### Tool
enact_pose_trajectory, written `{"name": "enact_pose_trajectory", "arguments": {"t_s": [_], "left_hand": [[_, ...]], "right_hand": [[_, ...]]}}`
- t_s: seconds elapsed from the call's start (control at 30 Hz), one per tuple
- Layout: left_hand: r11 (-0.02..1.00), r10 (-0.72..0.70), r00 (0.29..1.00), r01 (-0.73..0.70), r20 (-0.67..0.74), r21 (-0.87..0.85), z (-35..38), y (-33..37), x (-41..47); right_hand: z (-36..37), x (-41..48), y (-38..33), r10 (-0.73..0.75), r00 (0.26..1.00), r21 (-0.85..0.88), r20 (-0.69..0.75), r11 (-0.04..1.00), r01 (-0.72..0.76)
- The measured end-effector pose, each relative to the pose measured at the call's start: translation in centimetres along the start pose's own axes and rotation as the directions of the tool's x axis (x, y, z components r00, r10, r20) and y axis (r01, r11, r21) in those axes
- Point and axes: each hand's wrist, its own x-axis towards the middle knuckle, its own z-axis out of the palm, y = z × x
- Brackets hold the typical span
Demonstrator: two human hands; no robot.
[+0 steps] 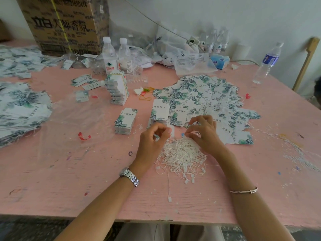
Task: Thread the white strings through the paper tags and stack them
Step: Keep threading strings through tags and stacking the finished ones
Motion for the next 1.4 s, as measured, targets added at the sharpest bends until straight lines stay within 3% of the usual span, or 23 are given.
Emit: {"name": "enact_pose_trajectory", "arguments": {"t_s": [0.13, 0.27, 0.37, 0.63, 0.8, 1.03, 1.23, 1.4], "left_hand": [[1.000, 0.015, 1.000, -0.015, 0.008, 0.027, 0.1, -0.2, 0.1], [0.997, 0.033, 0.999, -0.036, 0.037, 0.072, 0.3, -0.2, 0.3], [0.995, 0.028, 0.992, -0.040, 0.125, 0.092, 0.4, -0.2, 0.4], [0.989, 0.076, 0.986, -0.094, 0.148, 0.118, 0.5, 0.1, 0.4], [0.994, 0.027, 0.995, -0.037, 0.095, 0.105, 0.4, 0.1, 0.3], [0.998, -0.028, 0.997, 0.033, 0.074, -0.061, 0.3, 0.9, 0.1], [0.983, 0.056, 0.988, -0.080, -0.145, -0.168, -0.5, 1.4, 0.2], [0.971, 0.061, 0.957, -0.122, -0.284, -0.204, -1.0, 1.2, 0.5]], "right_hand": [[0.1, 0.1, -0.5, -0.004, 0.998, 0.045, -0.067, 0.999, 0.007], [0.3, 0.2, -1.4, -0.099, 0.957, 0.083, -0.274, 0.988, 0.127], [0.9, 0.2, -2.5, -0.156, 0.922, 0.081, -0.353, 0.977, 0.197], [1.0, -0.1, -3.7, -0.213, 0.920, 0.148, -0.328, 0.951, 0.273], [1.0, 0.1, -4.0, -0.327, 0.895, 0.025, -0.303, 0.936, 0.351], [1.1, 0.4, -3.7, -0.429, 0.854, -0.122, -0.295, 0.903, 0.412], [1.0, 0.5, -2.5, -0.290, 0.876, -0.061, -0.386, 0.955, 0.289], [0.6, 0.4, -2.0, -0.124, 0.836, -0.027, -0.534, 0.991, 0.129]]}}
